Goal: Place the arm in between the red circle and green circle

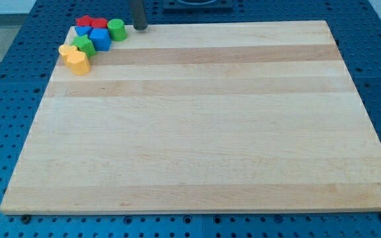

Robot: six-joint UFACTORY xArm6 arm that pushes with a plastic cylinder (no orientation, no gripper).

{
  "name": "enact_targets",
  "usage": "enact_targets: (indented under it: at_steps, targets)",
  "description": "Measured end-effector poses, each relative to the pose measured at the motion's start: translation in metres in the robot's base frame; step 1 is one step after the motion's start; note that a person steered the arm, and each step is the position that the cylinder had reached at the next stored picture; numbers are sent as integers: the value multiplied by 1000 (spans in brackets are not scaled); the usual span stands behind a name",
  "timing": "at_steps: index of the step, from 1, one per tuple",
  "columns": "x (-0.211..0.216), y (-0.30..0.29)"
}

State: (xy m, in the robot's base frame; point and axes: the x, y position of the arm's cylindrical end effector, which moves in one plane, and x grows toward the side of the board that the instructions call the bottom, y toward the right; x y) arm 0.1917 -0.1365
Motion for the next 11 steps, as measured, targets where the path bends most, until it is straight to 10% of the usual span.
enact_targets:
  at_steps: [11]
  targets:
    - [25,-66]
